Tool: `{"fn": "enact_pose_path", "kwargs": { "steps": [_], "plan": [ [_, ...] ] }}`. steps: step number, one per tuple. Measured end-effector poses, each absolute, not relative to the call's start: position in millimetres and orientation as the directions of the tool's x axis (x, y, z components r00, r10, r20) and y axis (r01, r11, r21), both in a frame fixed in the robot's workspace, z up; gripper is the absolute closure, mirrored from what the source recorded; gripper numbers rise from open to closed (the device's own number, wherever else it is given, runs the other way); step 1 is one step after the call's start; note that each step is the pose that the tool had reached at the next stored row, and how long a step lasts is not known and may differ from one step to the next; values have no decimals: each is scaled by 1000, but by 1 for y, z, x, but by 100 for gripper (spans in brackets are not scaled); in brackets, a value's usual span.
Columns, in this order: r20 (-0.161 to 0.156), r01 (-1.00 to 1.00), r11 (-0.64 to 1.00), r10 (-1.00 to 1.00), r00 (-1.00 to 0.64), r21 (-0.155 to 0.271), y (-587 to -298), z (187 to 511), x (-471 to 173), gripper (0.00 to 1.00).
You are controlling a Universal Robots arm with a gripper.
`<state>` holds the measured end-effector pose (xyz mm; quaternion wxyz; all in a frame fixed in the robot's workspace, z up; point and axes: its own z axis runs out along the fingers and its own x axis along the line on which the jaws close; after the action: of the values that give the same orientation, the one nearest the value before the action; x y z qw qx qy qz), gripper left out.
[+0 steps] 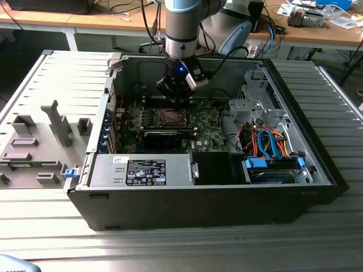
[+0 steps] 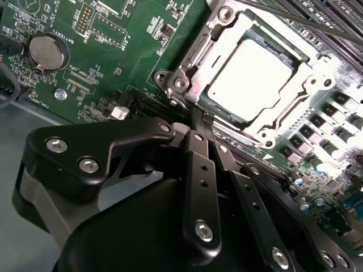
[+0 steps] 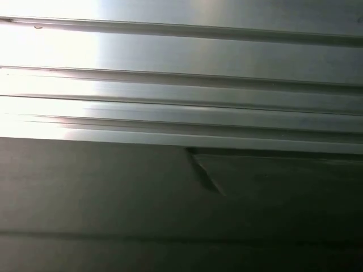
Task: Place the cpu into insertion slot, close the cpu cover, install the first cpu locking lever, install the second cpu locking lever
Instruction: 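Install the first cpu locking lever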
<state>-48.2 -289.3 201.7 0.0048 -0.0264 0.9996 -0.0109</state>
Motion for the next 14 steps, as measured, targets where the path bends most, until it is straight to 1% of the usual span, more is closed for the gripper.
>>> {"fn": "enact_pose_path", "kwargs": {
  "steps": [8, 12, 14],
  "plan": [
    [-10, -55, 998, -55, -998, -21, -289, 202, -47, 89],
    [-9, -56, 998, -56, -998, -22, -289, 213, -47, 89],
    [-9, -56, 998, -56, -998, -22, -291, 214, -47, 89]
  ]
}}
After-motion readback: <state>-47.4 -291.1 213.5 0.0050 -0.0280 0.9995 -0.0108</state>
